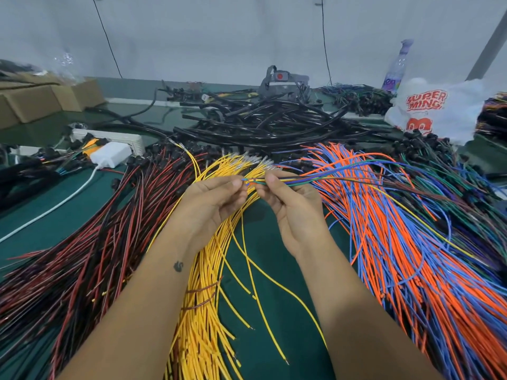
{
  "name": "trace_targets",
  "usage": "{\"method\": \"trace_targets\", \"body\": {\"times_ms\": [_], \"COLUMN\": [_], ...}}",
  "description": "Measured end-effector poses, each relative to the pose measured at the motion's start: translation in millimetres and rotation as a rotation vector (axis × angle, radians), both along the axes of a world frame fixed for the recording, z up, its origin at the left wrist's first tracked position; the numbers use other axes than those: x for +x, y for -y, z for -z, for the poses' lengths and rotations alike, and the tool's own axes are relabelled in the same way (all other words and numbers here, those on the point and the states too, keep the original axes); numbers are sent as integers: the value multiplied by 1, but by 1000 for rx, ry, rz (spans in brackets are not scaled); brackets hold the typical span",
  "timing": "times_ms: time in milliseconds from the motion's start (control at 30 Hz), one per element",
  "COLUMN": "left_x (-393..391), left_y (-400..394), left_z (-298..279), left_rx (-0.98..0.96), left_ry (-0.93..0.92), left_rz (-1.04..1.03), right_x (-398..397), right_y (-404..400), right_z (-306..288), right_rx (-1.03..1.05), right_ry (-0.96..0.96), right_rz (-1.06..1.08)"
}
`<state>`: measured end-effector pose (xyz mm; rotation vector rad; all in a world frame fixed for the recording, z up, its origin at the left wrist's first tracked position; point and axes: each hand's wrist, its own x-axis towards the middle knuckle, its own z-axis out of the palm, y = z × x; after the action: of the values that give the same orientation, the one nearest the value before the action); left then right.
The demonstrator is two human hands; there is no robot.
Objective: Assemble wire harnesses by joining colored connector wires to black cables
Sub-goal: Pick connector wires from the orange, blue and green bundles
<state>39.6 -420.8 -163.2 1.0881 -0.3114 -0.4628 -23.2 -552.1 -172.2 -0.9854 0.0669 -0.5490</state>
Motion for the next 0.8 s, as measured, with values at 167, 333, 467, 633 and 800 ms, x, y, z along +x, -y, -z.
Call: {"method": "trace_targets", "body": {"times_ms": [167, 333, 467, 633, 800], "left_x": [3, 2, -2, -2, -1], "left_y": [-2, -2, -1, -1, 0], "left_z": [0, 1, -2, -3, -1], "left_rx": [-73, -45, -18, -8, 3], "left_ry": [-51, 8, 12, 0, 6], "left_rz": [-70, -67, -43, -58, -36], "right_x": [1, 2, 0, -1, -1], "right_y": [2, 3, 3, 2, 0], "right_z": [1, 2, 2, 0, 1], "right_rx": [-25, -72, -92, -91, -121], "right_ry": [-19, -28, -38, -36, -38], "right_rz": [11, 14, 12, 8, -12]}}
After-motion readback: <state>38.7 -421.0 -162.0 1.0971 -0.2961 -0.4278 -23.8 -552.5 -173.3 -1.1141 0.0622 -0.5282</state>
